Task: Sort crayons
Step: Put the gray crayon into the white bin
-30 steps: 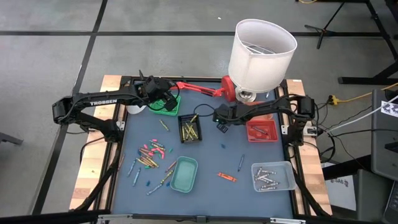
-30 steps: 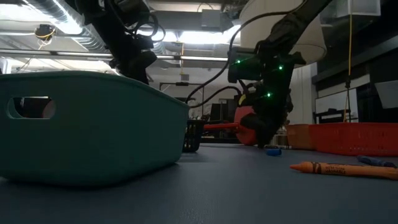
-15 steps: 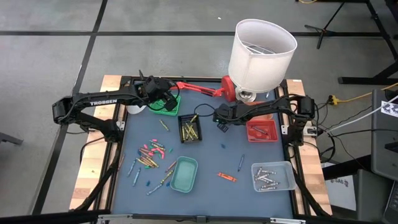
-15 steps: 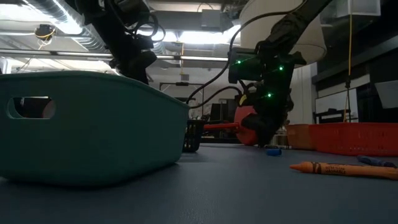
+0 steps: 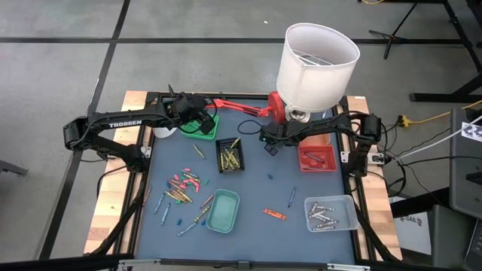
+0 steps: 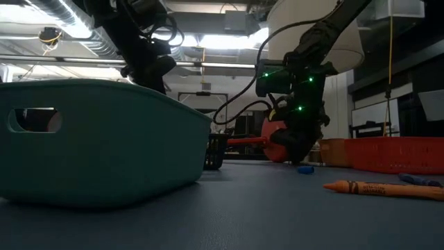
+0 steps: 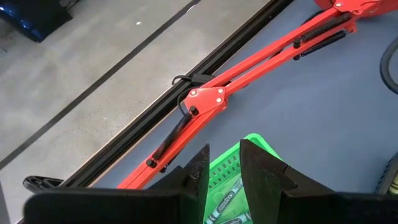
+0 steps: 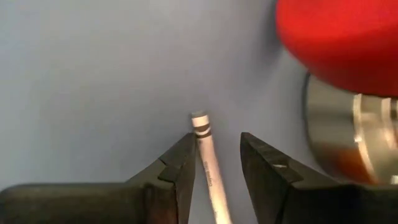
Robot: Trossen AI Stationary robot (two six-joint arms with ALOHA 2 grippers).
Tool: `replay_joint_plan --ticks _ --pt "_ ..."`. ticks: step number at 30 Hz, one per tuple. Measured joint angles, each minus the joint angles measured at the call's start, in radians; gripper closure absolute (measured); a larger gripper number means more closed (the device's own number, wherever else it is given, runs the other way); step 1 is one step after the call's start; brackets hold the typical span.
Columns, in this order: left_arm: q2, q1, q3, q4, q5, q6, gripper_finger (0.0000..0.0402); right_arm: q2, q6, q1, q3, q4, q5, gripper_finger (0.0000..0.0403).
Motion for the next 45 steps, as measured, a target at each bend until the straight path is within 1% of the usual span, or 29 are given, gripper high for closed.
replay_joint_plan --ticks 5,9,12,17,22,25,31,34,37,41,45 --pt "0.0 0.0 0.0 0.0 0.0 0.0 0.0328 -0.002 -0.022 -0.027 -0.002 0.004 -0.06 0.0276" --pt "0.0 0.0 0.0 0.0 0.0 0.0 0.0328 -0.005 -0.024 -0.042 -0.001 0.003 -0.146 0.0276" --pt "0.0 0.0 0.0 0.0 0.0 0.0 0.0328 -0.006 -0.026 -0.041 -0.001 0.002 -0.167 0.0276" --pt "0.0 0.0 0.0 -0.001 0.0 0.0 0.0328 -0.006 -0.051 -0.042 -0.001 -0.001 -0.241 0.0277" --pt "0.0 0.0 0.0 -0.001 0.0 0.0 0.0328 -0.005 -0.055 -0.041 -0.002 -0.007 -0.291 0.0279" --pt "0.0 0.0 0.0 -0.001 0.0 0.0 0.0328 -0.004 -0.074 -0.04 -0.002 -0.009 -0.303 0.0298" --pt "0.0 0.0 0.0 -0.001 0.0 0.0 0.0328 -0.003 -0.078 -0.039 -0.002 -0.009 -0.315 0.036" --pt "0.0 0.0 0.0 -0.001 0.0 0.0 0.0328 -0.003 -0.093 -0.039 -0.003 -0.011 -0.315 0.0383" --pt "0.0 0.0 0.0 -0.001 0.0 0.0 0.0328 -0.003 -0.104 -0.039 -0.003 -0.012 -0.315 0.0392" --pt "0.0 0.0 0.0 -0.001 0.0 0.0 0.0328 -0.013 -0.104 -0.038 -0.003 -0.012 -0.315 0.0388" --pt "0.0 0.0 0.0 -0.001 0.0 0.0 0.0328 -0.035 -0.117 -0.038 -0.005 -0.012 -0.358 0.0386"
